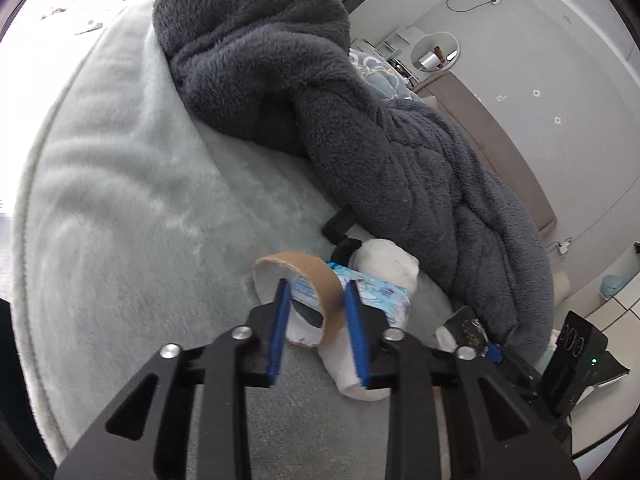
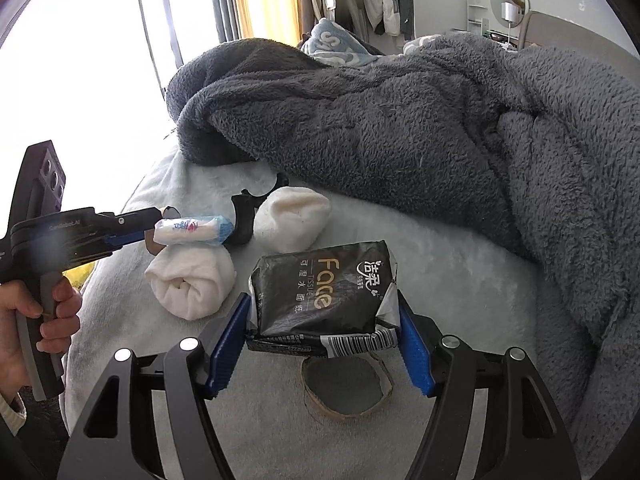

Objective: Collect trash
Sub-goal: 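Grasp the black tissue pack with the right tool while the left grasps the tape core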

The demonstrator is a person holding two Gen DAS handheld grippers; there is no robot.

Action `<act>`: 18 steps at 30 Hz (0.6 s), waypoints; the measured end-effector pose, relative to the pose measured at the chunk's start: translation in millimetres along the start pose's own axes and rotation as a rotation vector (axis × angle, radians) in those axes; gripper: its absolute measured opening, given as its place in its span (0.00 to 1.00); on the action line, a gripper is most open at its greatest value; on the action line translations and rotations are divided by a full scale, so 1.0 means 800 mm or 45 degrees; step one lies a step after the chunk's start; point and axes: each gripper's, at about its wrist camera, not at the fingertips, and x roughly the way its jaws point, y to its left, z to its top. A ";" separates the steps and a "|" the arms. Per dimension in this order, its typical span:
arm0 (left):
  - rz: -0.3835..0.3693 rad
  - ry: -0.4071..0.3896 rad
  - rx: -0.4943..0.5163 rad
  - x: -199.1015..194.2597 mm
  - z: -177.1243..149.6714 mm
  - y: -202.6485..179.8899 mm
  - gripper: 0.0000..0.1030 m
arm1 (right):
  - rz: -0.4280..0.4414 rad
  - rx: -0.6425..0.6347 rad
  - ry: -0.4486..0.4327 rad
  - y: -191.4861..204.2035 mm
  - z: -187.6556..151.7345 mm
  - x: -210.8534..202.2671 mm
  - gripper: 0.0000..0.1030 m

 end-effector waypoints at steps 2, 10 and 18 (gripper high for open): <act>-0.009 0.000 0.022 0.000 -0.001 -0.004 0.20 | 0.012 0.010 -0.004 -0.001 0.001 0.000 0.68; 0.029 -0.053 0.164 -0.014 -0.005 -0.024 0.06 | 0.061 0.025 -0.020 0.007 0.008 -0.004 0.68; 0.157 -0.100 0.357 -0.036 -0.010 -0.042 0.06 | 0.132 0.069 -0.057 0.019 0.023 -0.010 0.68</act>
